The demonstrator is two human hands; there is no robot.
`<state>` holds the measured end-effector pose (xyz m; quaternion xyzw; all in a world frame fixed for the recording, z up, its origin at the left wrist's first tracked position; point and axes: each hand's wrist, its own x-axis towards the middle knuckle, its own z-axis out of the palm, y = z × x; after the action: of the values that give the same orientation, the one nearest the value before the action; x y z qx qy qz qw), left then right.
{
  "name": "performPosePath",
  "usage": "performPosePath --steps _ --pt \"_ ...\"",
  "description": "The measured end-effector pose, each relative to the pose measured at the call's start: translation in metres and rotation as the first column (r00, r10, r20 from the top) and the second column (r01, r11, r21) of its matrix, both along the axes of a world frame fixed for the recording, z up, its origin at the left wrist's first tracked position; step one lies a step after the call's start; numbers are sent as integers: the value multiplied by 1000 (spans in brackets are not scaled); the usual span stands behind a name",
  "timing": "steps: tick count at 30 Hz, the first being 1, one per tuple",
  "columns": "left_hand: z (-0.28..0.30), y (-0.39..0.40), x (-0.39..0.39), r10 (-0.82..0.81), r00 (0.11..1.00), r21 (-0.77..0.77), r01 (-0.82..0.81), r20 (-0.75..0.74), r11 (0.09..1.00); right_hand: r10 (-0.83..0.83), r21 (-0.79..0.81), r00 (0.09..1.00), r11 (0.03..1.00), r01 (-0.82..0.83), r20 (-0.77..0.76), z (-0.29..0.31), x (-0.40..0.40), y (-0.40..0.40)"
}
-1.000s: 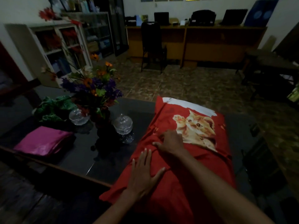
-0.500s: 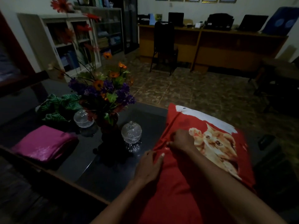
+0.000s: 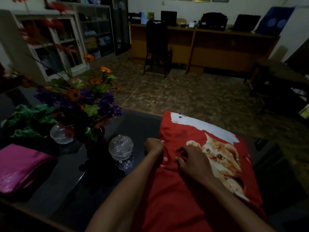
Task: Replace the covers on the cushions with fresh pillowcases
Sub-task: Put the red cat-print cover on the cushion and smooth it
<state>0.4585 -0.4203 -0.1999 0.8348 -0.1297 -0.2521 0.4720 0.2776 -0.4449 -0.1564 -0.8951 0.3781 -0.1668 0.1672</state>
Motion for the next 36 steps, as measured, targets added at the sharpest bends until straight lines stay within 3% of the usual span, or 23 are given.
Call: performPosePath --steps 2,5,8,10,12,14,16,18,21,24,26,29,31,36 --pt "-1 -8 0 89 996 33 -89 -1 996 -1 -6 1000 1000 1 18 -9 -13 -2" --pt "4 -13 -7 41 997 68 -46 71 997 84 -17 996 996 -83 40 -15 -22 3" --pt "8 -8 -9 15 984 -15 -12 176 1000 124 92 988 987 -132 90 -6 -31 1" --pt "5 1 -6 -37 947 -97 71 318 993 144 143 987 978 -153 70 0 -43 0" --pt "0 14 -4 -157 866 -101 231 475 968 164 66 986 985 -161 -38 3 -50 5" --pt "-6 24 -5 -373 771 7 431 516 902 129 -6 989 992 -130 -74 5 -48 17" --pt "-8 32 -8 -537 695 167 529 477 832 98 -24 992 995 -100 -75 10 -41 32" --pt "-5 36 -11 -592 663 287 520 458 804 91 -14 993 996 -92 -79 15 -38 44" --pt "10 39 -25 -608 629 339 505 485 794 114 22 992 993 -112 -58 19 -46 53" --pt "28 41 -53 -613 504 267 597 608 756 -27 51 992 998 21 124 20 -70 48" --pt "40 44 -80 -639 424 204 709 642 675 -159 79 964 986 146 215 17 -99 39" --pt "47 46 -119 -709 171 269 844 684 463 -273 103 953 960 261 133 9 -153 31" --pt "47 47 -135 -707 48 367 828 705 423 -318 93 942 947 309 105 1 -182 29" --pt "47 43 -145 -636 141 336 752 759 567 -349 125 927 935 333 140 -10 -192 26"
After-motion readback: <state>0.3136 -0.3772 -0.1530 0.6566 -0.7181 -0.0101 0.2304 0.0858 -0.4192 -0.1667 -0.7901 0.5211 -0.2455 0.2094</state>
